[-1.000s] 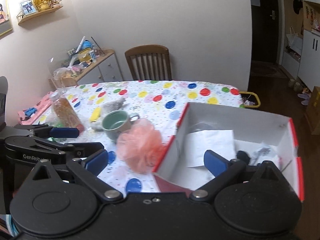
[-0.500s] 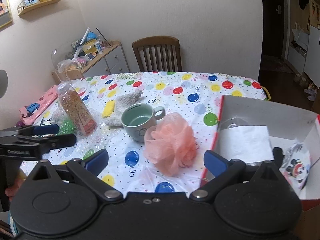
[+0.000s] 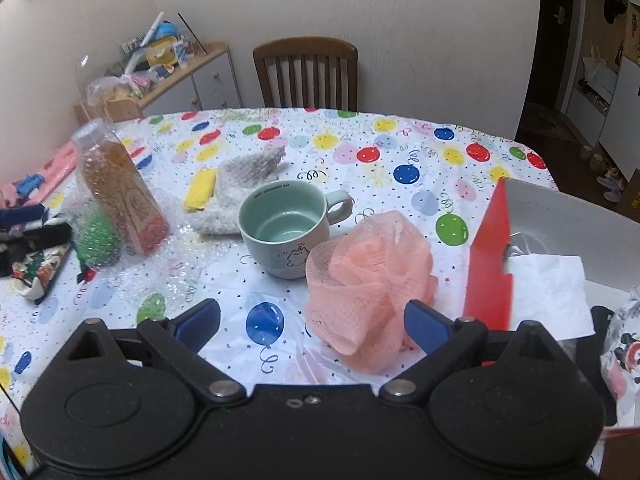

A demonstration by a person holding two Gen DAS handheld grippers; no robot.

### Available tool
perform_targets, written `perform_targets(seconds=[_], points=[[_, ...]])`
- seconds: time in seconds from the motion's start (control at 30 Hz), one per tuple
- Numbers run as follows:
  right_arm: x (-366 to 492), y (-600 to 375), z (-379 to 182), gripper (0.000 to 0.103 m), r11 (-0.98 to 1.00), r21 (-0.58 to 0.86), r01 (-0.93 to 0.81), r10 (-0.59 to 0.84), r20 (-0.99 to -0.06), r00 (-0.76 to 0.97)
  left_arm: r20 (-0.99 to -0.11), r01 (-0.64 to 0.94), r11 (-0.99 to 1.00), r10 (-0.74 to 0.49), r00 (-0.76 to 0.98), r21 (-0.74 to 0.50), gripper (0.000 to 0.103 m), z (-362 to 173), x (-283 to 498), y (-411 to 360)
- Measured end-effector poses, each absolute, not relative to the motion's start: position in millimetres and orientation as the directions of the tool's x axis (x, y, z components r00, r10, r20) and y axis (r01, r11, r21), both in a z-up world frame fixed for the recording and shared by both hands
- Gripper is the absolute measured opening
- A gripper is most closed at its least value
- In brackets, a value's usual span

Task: Organize soft objects
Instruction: 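Move both tools back over the table toward the bath puff and bubble wrap, then grasp the pink bath puff with the right tool while the left tool grasps the bubble wrap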

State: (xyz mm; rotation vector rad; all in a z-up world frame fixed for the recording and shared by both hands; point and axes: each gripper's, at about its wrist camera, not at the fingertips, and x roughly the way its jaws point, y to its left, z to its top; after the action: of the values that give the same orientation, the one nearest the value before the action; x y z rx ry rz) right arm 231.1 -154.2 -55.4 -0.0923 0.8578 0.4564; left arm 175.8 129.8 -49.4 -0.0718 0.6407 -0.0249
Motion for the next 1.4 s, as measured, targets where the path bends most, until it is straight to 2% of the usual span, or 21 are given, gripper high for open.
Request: perform_targets(seconds=[0.23, 0.67, 0.8, 0.93, 1.07, 1.1, 1.17, 1.23, 1.3, 1.33, 1.37, 1.4], points=[[250, -140, -69, 0.098, 0.915, 0.075, -0.396, 0.304, -0.772, 0.558, -0.602, -0.057, 0.998, 0.039, 0.797, -0.012, 0.102, -57, 197, 182], [279, -126, -92, 0.098, 0.931, 0.027, -0.364, 0.233, -0.813, 0.534, -0.691, 0.038, 0.998, 0.011, 0.723, 0.055, 0.101, -104, 239, 199], [284, -123, -101, 0.089, 0.937, 0.005, -0.35, 0.202, -0.824, 0.529, -0.702, 0.062, 0.995, 0.008, 0.712, 0.074, 0.1, -113, 243, 191], [289, -124, -107, 0.077, 0.941, -0.01, -0.339, 0.178, -0.836, 0.519, -0.703, 0.088, 0.991, 0.008, 0.711, 0.1, 0.084, -119, 243, 182], [290, -125, -110, 0.063, 0.943, -0.036, -0.33, 0.15, -0.84, 0.521, -0.715, 0.095, 0.989, 0.017, 0.699, 0.116, 0.058, -124, 242, 176], [289, -125, -111, 0.056, 0.943, -0.042, -0.329, 0.144, -0.841, 0.521, -0.72, 0.094, 0.989, 0.02, 0.694, 0.118, 0.055, -126, 242, 175], [290, -126, -112, 0.049, 0.944, -0.057, -0.324, 0.129, -0.843, 0.523, -0.727, 0.089, 0.988, 0.031, 0.686, 0.127, 0.039, -128, 243, 174], [289, -128, -111, 0.037, 0.946, -0.058, -0.32, 0.127, -0.84, 0.528, -0.73, 0.089, 0.987, 0.038, 0.682, 0.134, 0.033, -129, 242, 172], [288, -130, -110, 0.032, 0.948, -0.055, -0.314, 0.127, -0.838, 0.53, -0.732, 0.087, 0.988, 0.037, 0.68, 0.131, 0.029, -129, 242, 172], [287, -131, -109, 0.028, 0.949, -0.051, -0.312, 0.129, -0.837, 0.532, -0.732, 0.086, 0.988, 0.036, 0.68, 0.129, 0.021, -129, 241, 171], [286, -132, -109, 0.026, 0.95, -0.05, -0.309, 0.13, -0.835, 0.534, -0.732, 0.083, 0.989, 0.035, 0.681, 0.124, 0.017, -128, 241, 171], [285, -133, -108, 0.023, 0.951, -0.049, -0.306, 0.13, -0.833, 0.537, -0.73, 0.078, 0.99, 0.035, 0.683, 0.121, 0.017, -127, 240, 170]])
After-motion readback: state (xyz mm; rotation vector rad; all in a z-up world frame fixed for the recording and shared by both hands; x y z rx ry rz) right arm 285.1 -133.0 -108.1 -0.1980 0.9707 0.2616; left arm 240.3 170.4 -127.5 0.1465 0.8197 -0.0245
